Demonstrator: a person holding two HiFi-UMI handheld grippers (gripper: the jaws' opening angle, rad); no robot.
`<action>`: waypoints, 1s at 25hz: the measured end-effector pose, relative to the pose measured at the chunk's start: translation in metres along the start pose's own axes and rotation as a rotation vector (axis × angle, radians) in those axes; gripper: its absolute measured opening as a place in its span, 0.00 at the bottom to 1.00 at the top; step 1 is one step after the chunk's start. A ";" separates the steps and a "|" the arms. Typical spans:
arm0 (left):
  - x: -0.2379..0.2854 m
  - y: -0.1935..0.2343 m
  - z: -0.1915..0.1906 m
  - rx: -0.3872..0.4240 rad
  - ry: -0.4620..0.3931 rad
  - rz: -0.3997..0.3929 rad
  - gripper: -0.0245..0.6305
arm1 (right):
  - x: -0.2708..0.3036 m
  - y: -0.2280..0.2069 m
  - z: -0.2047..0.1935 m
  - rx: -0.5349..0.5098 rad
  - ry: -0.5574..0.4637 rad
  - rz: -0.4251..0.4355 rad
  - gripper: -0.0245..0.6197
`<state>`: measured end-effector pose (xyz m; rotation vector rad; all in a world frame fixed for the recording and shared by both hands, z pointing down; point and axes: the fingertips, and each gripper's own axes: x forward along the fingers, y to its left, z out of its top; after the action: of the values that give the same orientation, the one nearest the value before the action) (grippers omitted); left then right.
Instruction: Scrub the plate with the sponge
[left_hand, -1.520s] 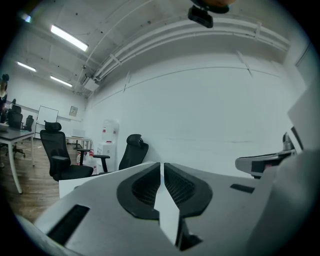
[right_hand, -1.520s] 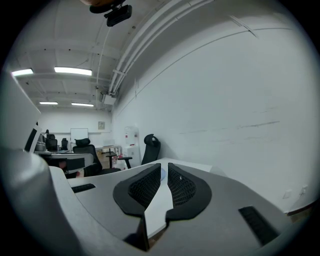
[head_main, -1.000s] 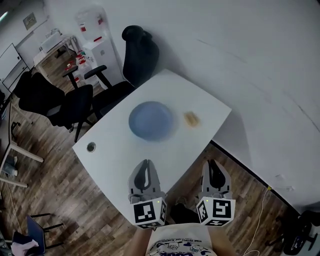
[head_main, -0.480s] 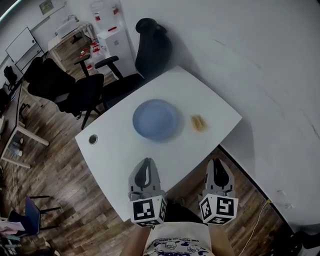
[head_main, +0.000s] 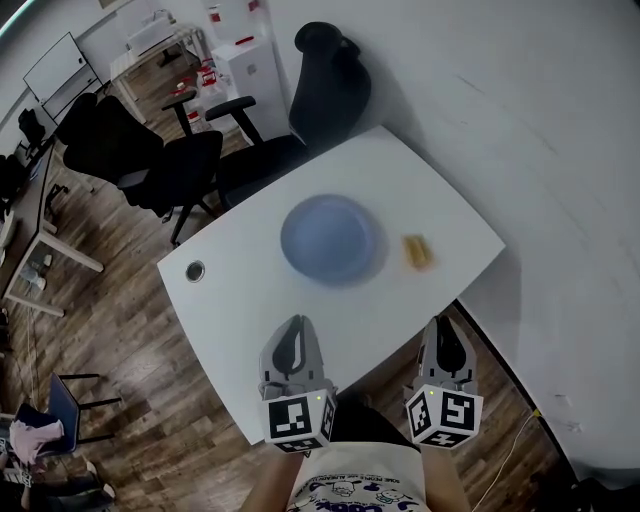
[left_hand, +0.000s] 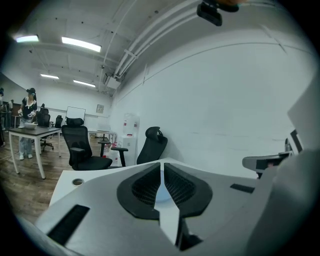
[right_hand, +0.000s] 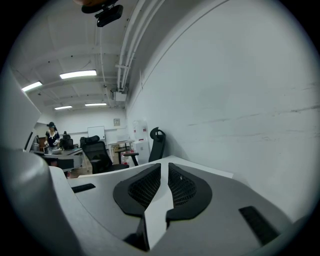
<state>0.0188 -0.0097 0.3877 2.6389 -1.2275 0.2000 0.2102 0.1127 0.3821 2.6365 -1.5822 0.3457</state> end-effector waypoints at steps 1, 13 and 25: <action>0.004 0.003 0.000 -0.005 0.002 0.002 0.06 | 0.005 0.000 0.000 -0.003 0.003 -0.001 0.11; 0.053 0.041 -0.010 -0.080 0.066 0.040 0.06 | 0.073 0.013 0.001 -0.050 0.066 0.011 0.11; 0.092 0.055 -0.034 -0.144 0.139 0.035 0.06 | 0.119 0.038 -0.022 -0.109 0.159 0.060 0.11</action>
<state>0.0346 -0.1035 0.4485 2.4388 -1.1967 0.2849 0.2267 -0.0051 0.4261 2.4200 -1.5853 0.4461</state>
